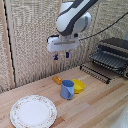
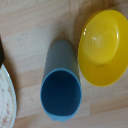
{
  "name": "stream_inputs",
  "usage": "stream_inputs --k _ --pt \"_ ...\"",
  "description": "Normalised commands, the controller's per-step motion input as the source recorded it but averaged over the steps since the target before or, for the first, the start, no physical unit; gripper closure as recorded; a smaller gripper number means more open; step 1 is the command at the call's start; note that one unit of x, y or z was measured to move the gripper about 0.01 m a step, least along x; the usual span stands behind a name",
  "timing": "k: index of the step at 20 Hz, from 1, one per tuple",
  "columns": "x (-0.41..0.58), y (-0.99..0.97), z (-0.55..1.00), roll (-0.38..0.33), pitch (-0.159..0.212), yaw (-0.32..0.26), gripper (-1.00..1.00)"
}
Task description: Kindly employ your clamp to softly take hold of the bread. Delicately rest it on the oven pan, verifying that it is even on the surface. Using your clamp and attentiveness, smoothly glide the pan into the oven and along the appropriate brackets, securing it in position.
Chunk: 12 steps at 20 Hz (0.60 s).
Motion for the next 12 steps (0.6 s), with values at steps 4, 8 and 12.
stream_inputs --k 4,8,12 --pt "0.234 -0.18 -0.30 0.000 0.061 0.000 -1.00" --pt "0.322 -0.17 -0.32 0.000 0.030 0.000 -1.00" --pt "0.452 -0.16 -0.31 0.000 0.003 0.001 -1.00"
